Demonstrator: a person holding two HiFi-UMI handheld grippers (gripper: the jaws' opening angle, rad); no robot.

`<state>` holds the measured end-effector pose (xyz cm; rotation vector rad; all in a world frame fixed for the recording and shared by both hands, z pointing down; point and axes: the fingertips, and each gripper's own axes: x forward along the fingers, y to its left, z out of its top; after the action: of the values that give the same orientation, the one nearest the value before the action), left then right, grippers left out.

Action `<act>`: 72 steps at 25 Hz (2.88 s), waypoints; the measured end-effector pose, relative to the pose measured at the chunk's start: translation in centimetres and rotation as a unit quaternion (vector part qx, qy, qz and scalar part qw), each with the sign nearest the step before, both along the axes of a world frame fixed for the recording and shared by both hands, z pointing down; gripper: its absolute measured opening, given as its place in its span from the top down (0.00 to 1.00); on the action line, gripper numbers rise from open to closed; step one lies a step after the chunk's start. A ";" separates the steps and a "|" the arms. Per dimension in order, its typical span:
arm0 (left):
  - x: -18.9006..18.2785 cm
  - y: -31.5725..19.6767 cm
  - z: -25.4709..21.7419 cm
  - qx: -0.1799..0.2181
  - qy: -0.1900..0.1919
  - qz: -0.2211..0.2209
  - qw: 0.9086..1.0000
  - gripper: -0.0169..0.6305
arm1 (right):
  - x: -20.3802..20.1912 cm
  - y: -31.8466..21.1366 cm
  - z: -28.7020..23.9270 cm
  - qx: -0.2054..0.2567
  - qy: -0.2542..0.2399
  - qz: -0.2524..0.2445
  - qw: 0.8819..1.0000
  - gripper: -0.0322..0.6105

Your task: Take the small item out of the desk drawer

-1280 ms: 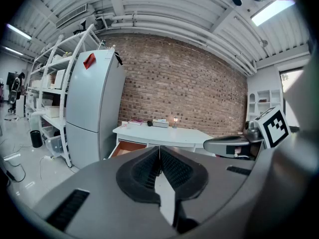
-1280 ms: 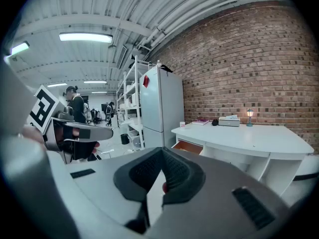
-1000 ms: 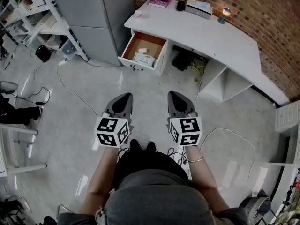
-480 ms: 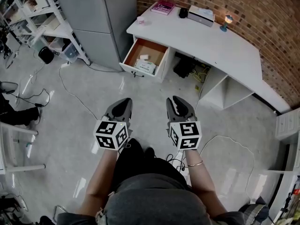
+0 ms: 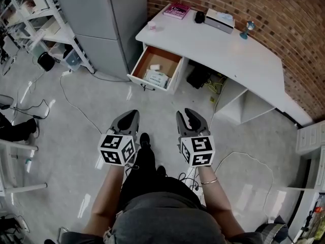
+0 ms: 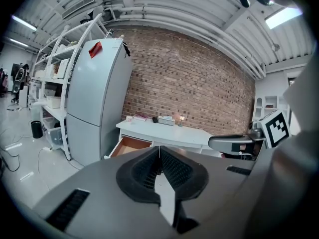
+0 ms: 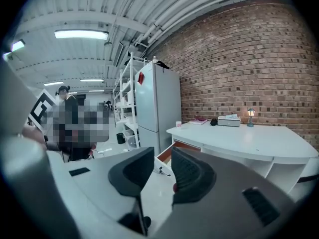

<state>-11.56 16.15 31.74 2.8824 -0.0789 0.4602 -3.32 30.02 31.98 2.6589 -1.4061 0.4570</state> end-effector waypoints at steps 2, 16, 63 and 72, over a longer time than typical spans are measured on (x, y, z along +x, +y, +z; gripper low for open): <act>1.3 -1.3 0.3 -0.005 -0.001 0.000 1.000 0.94 | 1.2 -1.1 0.0 -0.007 0.003 -0.001 1.000 0.80; 12.1 -13.7 1.9 -0.030 -0.017 0.005 0.999 0.94 | 11.4 -12.8 2.2 -0.061 -0.009 -0.020 0.998 0.71; 22.1 -23.1 11.0 -0.104 -0.088 -0.171 0.976 0.94 | 28.1 -27.8 17.5 -0.274 0.004 -0.264 0.925 0.66; 23.1 -23.4 13.5 -0.113 -0.092 -0.194 0.970 0.94 | 28.8 -30.1 22.6 -0.318 0.019 -0.319 0.892 0.64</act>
<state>11.59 -7.24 45.27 2.5085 -0.5710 0.6112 25.50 -0.05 54.55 1.5807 -1.6404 0.6347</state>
